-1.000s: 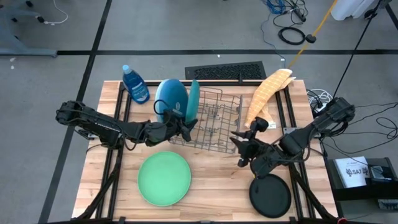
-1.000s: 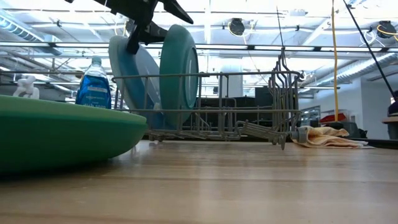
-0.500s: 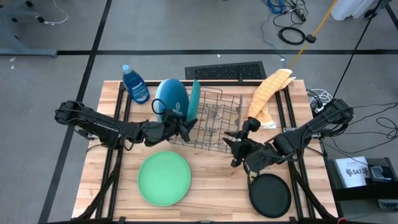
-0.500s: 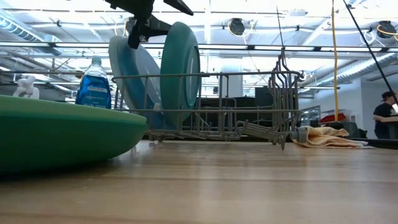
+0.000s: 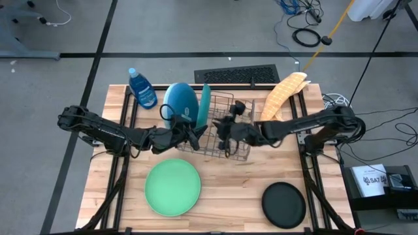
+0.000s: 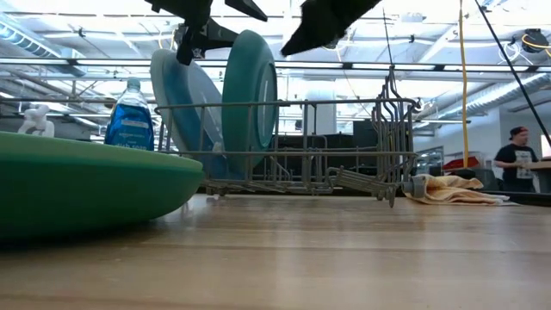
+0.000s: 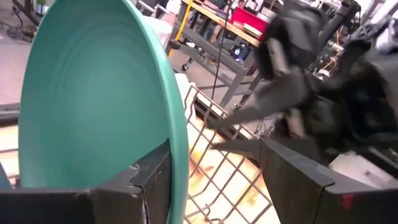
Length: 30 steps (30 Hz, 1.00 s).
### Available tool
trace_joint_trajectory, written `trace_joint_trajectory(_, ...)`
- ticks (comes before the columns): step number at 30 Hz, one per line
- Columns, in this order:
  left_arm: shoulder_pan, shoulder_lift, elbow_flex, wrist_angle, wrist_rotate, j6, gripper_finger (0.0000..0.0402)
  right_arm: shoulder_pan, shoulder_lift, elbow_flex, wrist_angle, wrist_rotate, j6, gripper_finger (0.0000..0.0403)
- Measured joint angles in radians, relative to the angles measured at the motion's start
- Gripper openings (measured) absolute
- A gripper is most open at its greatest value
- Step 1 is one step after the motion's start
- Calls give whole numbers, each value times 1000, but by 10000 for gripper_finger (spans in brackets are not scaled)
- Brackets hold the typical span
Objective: Sort dishes
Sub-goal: Put the green plate into the dish rack
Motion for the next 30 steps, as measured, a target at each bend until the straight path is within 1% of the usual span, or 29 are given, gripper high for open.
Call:
trace_joint_trajectory(4, 1, 0, 0, 1, 0, 24, 222, -49, 47, 0, 120, -50, -56, 55)
trace_joint_trajectory(7, 1, -6, 0, 0, 0, 34, 222, -66, 70, 0, 182, -54, -88, 55)
trace_joint_trajectory(13, -1, -12, 0, -4, 5, 52, 222, -54, 69, 0, 183, -43, -87, 54)
trace_joint_trajectory(17, -2, -12, 1, -6, 7, 61, 221, -42, 52, 0, 283, -23, -171, 54)
trace_joint_trajectory(21, -2, -12, 1, -11, 9, 72, 221, -66, 50, 0, 328, -27, -215, 54)
trace_joint_trajectory(26, -1, -21, 0, -17, 18, 102, 221, -104, 50, 0, 340, -103, -208, 54)
trace_joint_trajectory(30, 0, -52, 0, -23, 33, 117, 221, -118, 49, 0, 342, -114, -204, 54)
